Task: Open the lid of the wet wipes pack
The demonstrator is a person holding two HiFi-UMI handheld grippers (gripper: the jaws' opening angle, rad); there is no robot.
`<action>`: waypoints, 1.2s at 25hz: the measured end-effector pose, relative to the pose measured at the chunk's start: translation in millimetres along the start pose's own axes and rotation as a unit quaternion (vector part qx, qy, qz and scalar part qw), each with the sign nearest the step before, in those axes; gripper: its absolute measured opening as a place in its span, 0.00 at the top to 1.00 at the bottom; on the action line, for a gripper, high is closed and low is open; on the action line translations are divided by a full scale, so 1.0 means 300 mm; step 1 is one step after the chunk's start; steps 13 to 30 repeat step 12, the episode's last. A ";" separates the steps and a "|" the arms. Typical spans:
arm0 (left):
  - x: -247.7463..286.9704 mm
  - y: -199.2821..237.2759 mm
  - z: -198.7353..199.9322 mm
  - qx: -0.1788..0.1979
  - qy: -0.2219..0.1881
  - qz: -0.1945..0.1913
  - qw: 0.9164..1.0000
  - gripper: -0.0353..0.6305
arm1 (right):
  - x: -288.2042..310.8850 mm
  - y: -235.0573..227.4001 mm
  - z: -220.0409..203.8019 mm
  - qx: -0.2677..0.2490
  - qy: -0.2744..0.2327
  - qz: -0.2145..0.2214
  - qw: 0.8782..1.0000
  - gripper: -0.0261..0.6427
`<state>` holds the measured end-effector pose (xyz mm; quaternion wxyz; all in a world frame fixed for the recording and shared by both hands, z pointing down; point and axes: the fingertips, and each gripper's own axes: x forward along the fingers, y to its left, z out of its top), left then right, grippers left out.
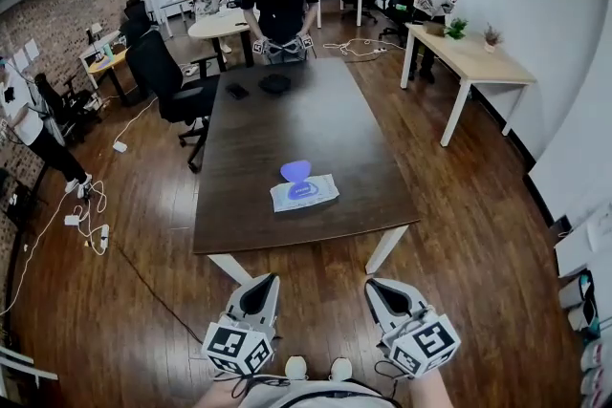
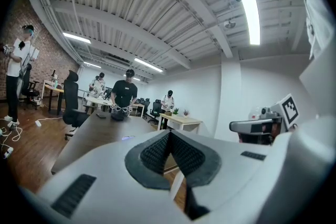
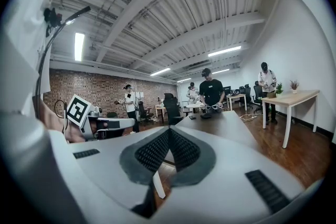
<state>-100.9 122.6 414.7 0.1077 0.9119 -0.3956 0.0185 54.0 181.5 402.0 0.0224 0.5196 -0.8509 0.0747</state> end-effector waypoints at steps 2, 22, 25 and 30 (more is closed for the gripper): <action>0.007 0.001 0.000 0.000 0.001 -0.004 1.000 0.94 | 0.004 -0.002 0.001 0.000 0.000 -0.003 1.000 0.95; 0.021 0.038 0.021 0.003 0.000 -0.011 1.000 0.94 | 0.041 0.007 0.013 -0.005 0.003 -0.006 1.000 0.95; 0.021 0.038 0.021 0.003 0.000 -0.011 1.000 0.94 | 0.041 0.007 0.013 -0.005 0.003 -0.006 1.000 0.95; 0.021 0.038 0.021 0.003 0.000 -0.011 1.000 0.94 | 0.041 0.007 0.013 -0.005 0.003 -0.006 1.000 0.95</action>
